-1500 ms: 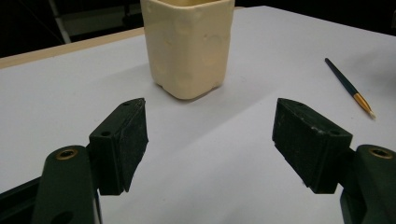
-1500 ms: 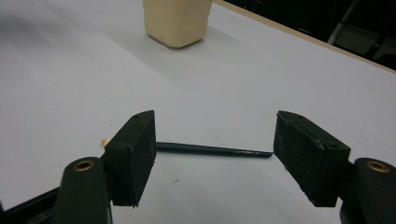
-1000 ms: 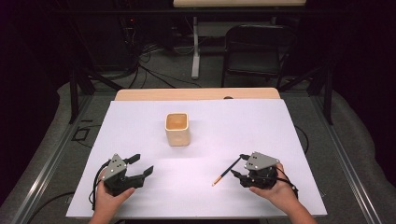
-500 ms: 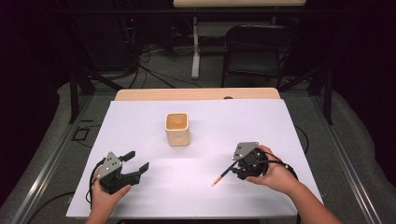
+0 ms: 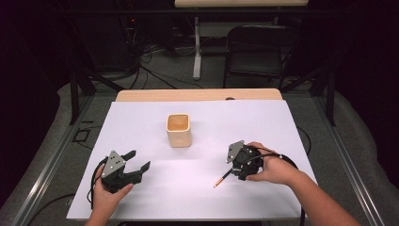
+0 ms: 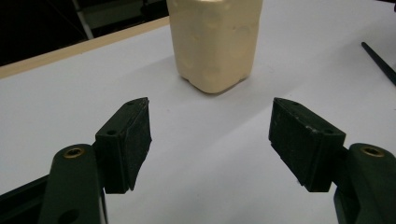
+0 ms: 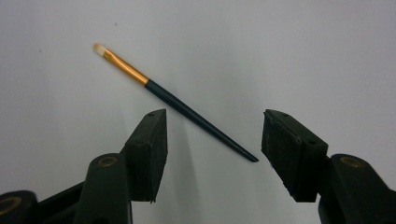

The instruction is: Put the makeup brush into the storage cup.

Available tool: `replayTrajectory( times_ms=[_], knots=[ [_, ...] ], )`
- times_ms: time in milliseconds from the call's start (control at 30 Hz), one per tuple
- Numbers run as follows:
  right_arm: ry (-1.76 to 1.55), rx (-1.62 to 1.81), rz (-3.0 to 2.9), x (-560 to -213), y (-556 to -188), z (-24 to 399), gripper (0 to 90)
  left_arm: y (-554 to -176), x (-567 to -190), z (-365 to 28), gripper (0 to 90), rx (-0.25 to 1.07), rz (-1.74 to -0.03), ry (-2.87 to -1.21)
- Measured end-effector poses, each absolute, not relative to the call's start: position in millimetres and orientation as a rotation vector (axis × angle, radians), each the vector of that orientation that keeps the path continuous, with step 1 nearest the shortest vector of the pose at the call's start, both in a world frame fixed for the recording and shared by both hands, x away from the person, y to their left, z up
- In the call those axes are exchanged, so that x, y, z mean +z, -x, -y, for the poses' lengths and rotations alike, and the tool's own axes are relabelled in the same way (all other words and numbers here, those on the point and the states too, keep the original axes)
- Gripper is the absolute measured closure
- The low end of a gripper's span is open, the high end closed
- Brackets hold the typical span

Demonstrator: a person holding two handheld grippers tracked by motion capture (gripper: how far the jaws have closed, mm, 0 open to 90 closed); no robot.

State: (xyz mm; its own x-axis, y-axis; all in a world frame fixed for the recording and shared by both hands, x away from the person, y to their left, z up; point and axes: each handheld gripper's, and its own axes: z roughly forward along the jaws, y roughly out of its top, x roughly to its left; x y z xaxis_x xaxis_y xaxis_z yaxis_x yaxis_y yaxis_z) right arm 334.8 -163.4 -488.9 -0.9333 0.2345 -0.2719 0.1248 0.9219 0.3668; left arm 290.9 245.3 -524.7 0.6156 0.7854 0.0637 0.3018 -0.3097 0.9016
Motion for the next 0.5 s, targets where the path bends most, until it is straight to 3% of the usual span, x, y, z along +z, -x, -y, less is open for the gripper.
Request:
replayTrajectory(
  times_ms=[500],
  knots=[
    [0.009, 0.296, -2.821, -484.0, -340.6, 143.7, 46.2, -296.3, -527.6, -246.2, 30.4, 0.618, -0.887, -1.9]
  ],
)
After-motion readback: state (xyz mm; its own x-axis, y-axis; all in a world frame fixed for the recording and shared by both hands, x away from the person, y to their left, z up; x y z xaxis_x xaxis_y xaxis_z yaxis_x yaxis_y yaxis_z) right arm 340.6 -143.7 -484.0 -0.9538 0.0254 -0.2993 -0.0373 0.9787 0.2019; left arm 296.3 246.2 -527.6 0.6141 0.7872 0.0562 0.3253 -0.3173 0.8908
